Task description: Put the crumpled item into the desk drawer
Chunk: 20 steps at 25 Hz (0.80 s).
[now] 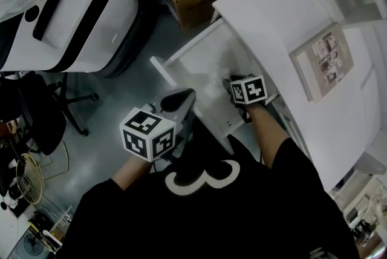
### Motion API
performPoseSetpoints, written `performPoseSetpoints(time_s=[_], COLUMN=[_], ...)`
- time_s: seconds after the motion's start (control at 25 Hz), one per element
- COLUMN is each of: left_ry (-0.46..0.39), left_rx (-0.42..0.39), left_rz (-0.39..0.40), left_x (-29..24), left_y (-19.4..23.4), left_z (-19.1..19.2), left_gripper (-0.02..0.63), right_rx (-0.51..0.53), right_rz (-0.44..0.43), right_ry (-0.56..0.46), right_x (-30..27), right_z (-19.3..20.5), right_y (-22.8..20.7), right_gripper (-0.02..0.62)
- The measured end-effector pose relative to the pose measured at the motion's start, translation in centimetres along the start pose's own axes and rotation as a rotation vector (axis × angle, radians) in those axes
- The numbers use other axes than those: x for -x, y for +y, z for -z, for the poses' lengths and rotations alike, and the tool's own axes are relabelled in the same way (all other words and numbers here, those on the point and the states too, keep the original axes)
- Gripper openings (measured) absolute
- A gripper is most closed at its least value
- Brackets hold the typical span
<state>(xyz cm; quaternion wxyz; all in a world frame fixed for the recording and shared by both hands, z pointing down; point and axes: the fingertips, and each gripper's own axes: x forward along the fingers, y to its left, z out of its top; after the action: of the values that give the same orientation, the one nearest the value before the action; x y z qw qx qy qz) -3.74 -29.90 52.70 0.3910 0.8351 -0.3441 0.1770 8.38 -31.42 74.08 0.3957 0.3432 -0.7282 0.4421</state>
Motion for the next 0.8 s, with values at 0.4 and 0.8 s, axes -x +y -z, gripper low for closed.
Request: performPoseSetpoints(time_s=[0.4, 0.8], left_ry=[-0.009, -0.055], left_rx=[-0.022, -0.047], left_rz=[0.018, 0.043], left_x=[0.9, 3.6], left_y=[-1.2, -4.2], left_z=[0.1, 0.4], left_gripper=[0.009, 0.009], right_rx=[0.015, 0.067], right_rz=[-0.018, -0.042], right_ry=[-0.073, -0.271], right_x=[2.8, 11.8], right_z=[-0.9, -2.5], right_y=[1.4, 5.5], right_gripper=[0.193, 0.192])
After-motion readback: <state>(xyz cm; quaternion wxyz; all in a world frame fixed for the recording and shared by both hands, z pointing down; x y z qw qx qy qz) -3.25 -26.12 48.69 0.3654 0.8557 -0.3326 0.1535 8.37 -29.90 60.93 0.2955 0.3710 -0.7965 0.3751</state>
